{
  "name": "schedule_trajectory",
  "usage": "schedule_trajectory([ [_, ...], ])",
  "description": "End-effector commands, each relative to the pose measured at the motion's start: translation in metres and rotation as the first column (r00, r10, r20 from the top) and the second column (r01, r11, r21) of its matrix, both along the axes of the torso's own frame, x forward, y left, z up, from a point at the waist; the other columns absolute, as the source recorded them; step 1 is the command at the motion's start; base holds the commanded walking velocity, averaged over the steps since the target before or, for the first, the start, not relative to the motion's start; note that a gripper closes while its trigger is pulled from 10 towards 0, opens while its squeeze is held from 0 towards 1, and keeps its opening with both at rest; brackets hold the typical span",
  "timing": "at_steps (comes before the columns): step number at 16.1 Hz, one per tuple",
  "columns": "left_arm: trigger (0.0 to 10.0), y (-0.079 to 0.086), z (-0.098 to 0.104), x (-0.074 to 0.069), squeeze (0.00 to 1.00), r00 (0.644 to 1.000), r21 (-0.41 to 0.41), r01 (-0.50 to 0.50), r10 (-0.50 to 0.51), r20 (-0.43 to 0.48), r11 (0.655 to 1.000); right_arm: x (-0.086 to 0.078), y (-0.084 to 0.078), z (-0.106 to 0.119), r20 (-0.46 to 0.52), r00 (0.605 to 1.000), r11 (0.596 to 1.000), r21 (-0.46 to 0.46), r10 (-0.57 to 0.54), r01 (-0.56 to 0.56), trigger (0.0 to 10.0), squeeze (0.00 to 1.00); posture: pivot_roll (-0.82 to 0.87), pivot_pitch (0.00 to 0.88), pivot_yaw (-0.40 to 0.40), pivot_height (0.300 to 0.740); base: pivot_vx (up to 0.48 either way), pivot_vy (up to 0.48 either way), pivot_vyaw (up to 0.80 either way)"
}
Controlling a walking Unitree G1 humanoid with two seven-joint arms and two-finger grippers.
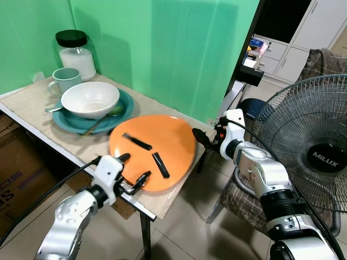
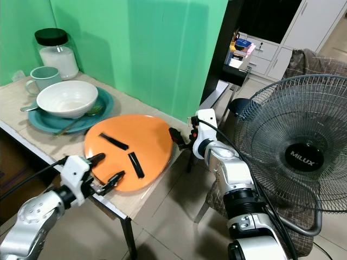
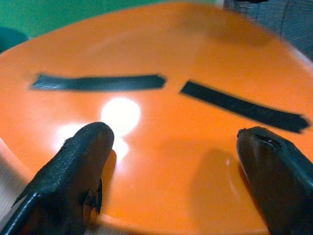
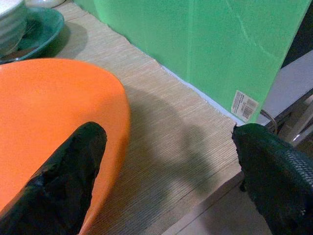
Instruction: Setting the table
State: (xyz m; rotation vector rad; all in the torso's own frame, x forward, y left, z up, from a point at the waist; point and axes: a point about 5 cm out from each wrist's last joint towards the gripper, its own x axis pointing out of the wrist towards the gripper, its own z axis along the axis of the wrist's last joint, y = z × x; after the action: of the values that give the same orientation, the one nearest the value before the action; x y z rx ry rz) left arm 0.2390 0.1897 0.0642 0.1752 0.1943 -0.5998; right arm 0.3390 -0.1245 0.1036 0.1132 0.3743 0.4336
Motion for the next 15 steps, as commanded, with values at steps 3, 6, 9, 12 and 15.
schedule_trajectory([
  [3,10.0,0.007,-0.014,-0.010,0.00,0.997,0.021,-0.023,0.024,-0.073,1.000,0.005,0.002,0.004,0.012,1.000,1.000,-0.002,0.009,-0.009,10.0,0.00,0.08,0.000,-0.112,0.740,0.000,0.000,0.00],
  [6,10.0,0.007,-0.014,-0.010,0.00,0.997,0.023,-0.020,0.022,-0.076,1.000,0.007,0.006,0.001,-0.034,0.999,0.995,0.097,0.021,-0.018,10.0,0.00,0.08,0.000,-0.111,0.740,0.000,0.000,0.00],
  [9,10.0,0.007,-0.014,-0.010,0.00,0.997,0.025,-0.017,0.019,-0.075,1.000,0.002,0.010,-0.005,-0.101,0.990,0.973,0.219,0.100,-0.076,10.0,0.02,0.08,0.000,-0.113,0.740,0.000,0.000,0.00],
  [12,10.0,0.007,-0.014,-0.010,0.00,0.997,0.028,-0.014,0.016,-0.074,1.000,-0.004,0.015,-0.012,-0.175,0.969,0.946,0.303,0.173,-0.114,10.0,0.50,0.08,0.000,-0.113,0.740,0.000,0.000,0.00],
  [15,10.0,0.008,-0.013,-0.008,0.00,0.997,0.031,-0.012,0.014,-0.069,0.999,-0.012,0.026,-0.012,-0.199,0.945,0.913,0.370,0.259,-0.172,0.0,0.00,0.09,0.000,-0.112,0.740,0.000,0.000,0.00],
])
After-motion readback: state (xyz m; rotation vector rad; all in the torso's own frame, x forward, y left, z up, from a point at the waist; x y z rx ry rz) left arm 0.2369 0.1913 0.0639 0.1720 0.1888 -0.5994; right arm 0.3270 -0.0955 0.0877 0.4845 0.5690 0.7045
